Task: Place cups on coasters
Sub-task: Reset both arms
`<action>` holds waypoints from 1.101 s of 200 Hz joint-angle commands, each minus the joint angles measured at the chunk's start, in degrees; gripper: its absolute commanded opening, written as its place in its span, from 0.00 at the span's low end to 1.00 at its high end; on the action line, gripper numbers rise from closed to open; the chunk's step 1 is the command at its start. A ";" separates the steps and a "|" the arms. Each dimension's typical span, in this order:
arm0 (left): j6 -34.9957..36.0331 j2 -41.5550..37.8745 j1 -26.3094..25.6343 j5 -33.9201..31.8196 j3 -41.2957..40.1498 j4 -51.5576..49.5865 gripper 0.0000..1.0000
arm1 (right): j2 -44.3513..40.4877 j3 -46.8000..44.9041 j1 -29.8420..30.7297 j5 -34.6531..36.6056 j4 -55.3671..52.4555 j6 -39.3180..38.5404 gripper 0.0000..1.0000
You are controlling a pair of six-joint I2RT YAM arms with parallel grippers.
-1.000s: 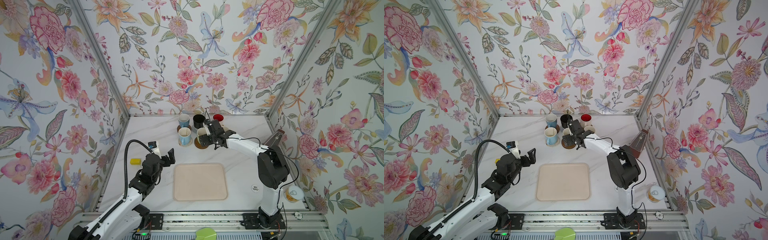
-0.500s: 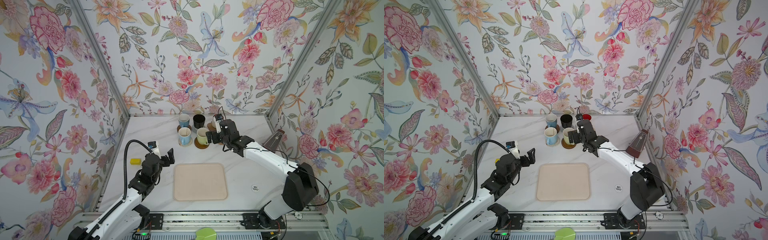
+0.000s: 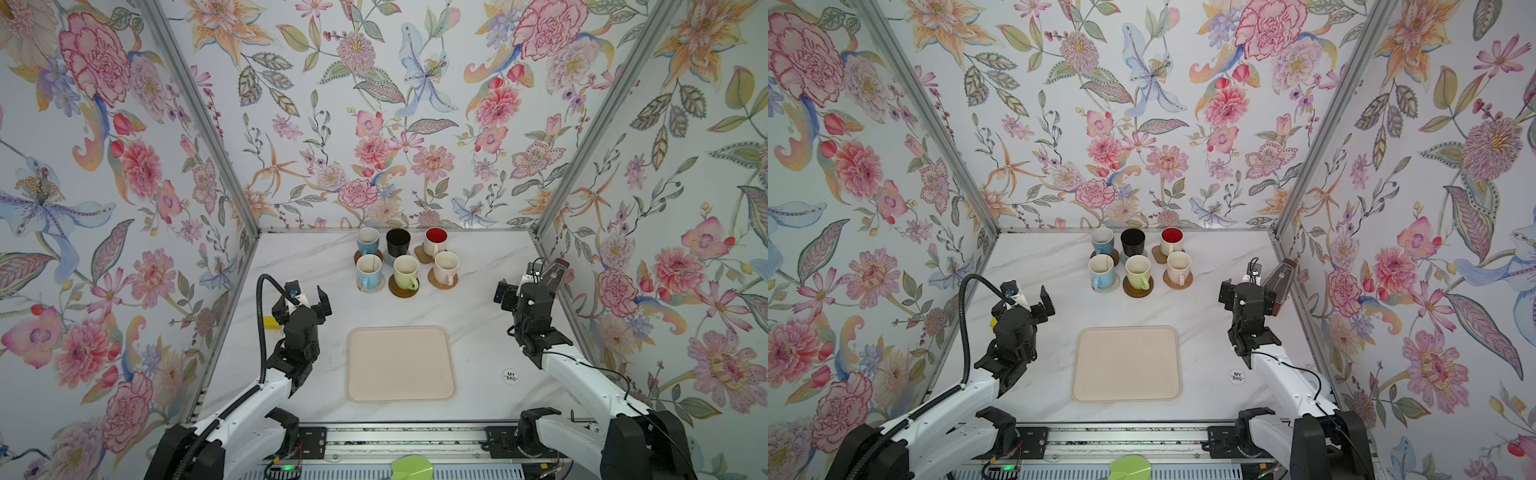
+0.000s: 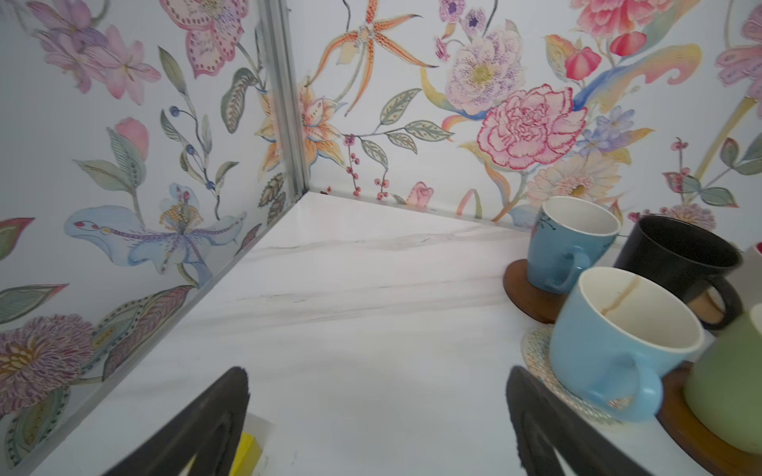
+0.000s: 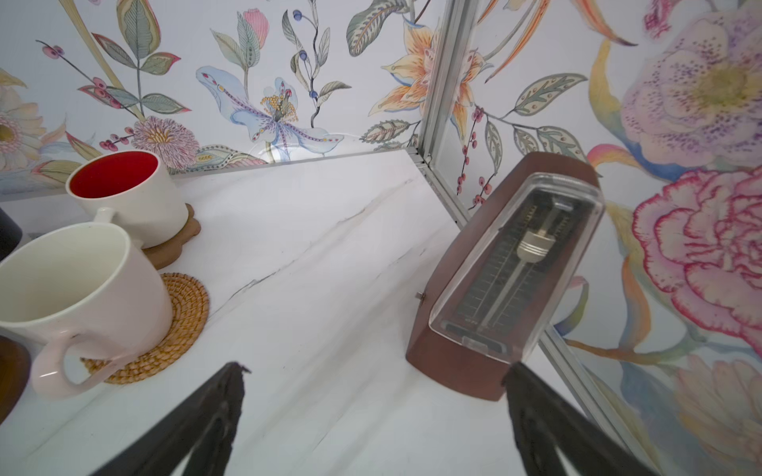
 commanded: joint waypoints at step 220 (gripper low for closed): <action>8.31 14.77 19.34 21.67 -2.18 21.38 0.99 | 26.17 -11.79 -10.93 -14.38 44.84 0.24 0.99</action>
